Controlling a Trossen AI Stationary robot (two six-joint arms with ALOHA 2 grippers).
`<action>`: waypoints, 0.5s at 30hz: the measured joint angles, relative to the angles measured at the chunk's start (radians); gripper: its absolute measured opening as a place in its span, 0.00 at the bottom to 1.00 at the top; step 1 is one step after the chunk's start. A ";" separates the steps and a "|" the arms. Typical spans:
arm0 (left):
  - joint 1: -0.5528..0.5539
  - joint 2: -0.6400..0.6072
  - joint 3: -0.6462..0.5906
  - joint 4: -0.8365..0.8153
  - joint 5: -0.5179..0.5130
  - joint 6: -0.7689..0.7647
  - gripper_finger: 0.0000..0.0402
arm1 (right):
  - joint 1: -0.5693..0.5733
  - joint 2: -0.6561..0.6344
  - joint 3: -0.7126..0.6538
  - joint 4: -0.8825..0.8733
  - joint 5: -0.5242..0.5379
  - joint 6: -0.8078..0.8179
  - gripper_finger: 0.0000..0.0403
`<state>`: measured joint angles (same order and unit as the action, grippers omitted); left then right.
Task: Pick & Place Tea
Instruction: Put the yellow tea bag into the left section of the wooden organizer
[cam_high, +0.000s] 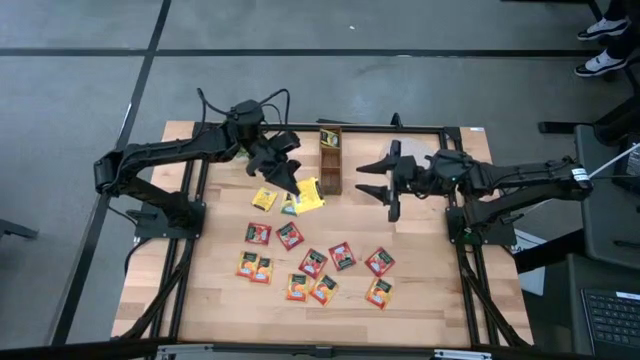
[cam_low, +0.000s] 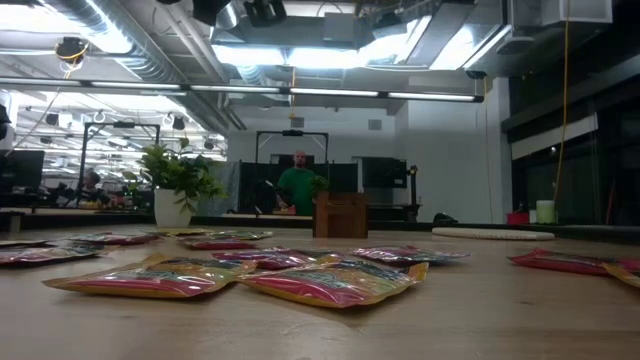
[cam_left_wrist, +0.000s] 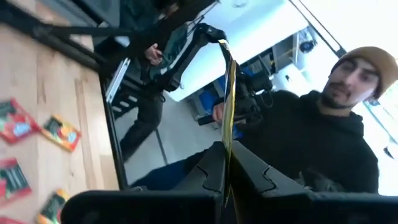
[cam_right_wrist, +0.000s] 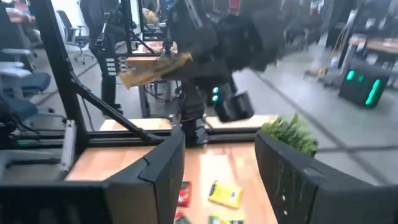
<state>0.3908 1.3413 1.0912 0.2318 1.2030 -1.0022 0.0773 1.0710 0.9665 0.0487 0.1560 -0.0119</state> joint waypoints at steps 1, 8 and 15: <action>0.000 -0.002 0.000 -0.004 -0.003 -0.015 0.01 | -0.002 0.000 0.000 0.008 0.000 -0.030 0.49; -0.007 -0.003 0.000 0.016 -0.030 -0.073 0.01 | -0.010 0.000 0.001 0.024 0.000 -0.244 0.49; -0.018 -0.002 0.000 0.248 -0.053 -0.377 0.02 | -0.010 0.000 0.001 0.043 -0.001 -0.430 0.49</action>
<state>0.3729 1.3396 1.0912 0.4796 1.1498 -1.3787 0.0673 1.0714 0.9672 0.0916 0.1553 -0.4415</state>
